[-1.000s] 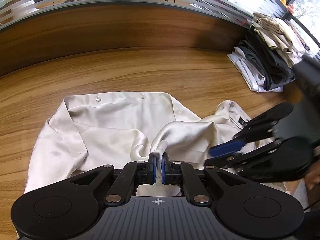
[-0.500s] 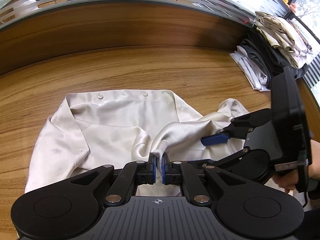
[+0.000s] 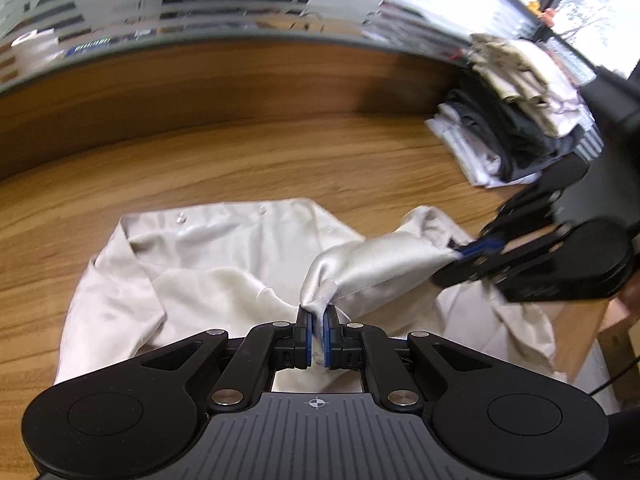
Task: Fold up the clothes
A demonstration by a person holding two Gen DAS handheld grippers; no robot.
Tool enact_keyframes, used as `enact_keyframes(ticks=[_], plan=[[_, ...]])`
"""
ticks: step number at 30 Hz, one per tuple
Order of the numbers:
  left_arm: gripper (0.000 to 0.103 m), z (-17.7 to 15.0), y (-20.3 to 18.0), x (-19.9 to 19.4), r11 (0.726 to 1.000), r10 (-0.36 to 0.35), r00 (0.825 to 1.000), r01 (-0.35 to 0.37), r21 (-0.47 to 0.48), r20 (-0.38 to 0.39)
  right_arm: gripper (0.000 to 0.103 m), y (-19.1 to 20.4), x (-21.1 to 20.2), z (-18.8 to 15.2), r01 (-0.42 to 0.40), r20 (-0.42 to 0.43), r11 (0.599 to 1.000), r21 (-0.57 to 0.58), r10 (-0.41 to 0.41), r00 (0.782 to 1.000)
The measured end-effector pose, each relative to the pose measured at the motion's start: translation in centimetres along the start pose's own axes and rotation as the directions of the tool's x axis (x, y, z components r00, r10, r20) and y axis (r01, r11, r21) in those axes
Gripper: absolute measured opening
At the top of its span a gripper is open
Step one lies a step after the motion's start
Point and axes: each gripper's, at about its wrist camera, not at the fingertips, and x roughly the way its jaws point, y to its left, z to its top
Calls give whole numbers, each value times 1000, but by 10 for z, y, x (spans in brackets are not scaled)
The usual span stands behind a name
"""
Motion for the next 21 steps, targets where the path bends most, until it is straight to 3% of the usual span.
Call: enact_keyframes(ticks=[9,15,21], plan=[[7,54,4,-19,1000,-26,994,27,-13,103,6,-22,-77,58,80,90,989,-128,-69,994],[5,95,33,1,998,54,991,-49,-42,123,6,-57,-60,112,154,158,980,-124,-134,978],[5,121,67,38,991,113,989,-105,-83,100,6,-94,-6,162,170,147,979,-111,-153,977]])
